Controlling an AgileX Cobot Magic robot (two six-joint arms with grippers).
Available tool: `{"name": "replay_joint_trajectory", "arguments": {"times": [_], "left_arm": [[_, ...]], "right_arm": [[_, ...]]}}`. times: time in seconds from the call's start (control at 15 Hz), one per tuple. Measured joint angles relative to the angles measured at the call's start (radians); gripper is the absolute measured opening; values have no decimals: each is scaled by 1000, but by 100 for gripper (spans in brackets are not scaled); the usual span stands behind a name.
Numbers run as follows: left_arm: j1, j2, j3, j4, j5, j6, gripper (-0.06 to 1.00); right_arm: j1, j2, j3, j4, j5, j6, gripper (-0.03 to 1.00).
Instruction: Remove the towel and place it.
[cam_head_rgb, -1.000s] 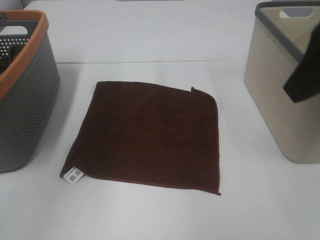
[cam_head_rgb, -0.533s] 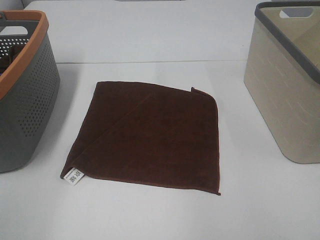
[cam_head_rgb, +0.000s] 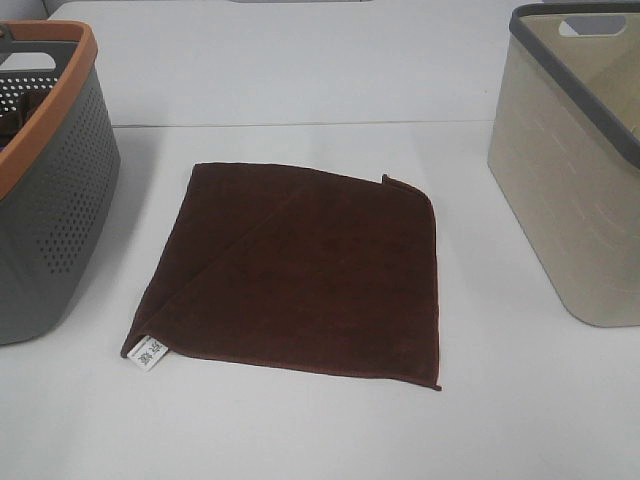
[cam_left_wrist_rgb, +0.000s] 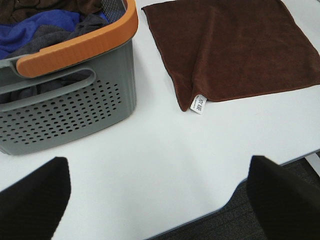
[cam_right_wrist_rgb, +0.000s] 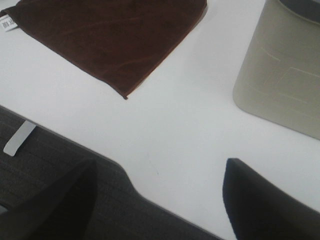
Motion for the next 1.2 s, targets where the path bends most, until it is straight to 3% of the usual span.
{"name": "replay_joint_trajectory", "arguments": {"times": [0.33,0.6,1.2], "left_arm": [[0,-6,5,-2,-1,22,90],[0,-6,39,-18,-68,41,90],[0,-6,40,-38,-77,69,90]], "right_arm": [[0,-49,31,-27,-71,-27,68],[0,-49,34,-27,-74,-27,68],[0,-49,34,-27,-74,-27,68]]}}
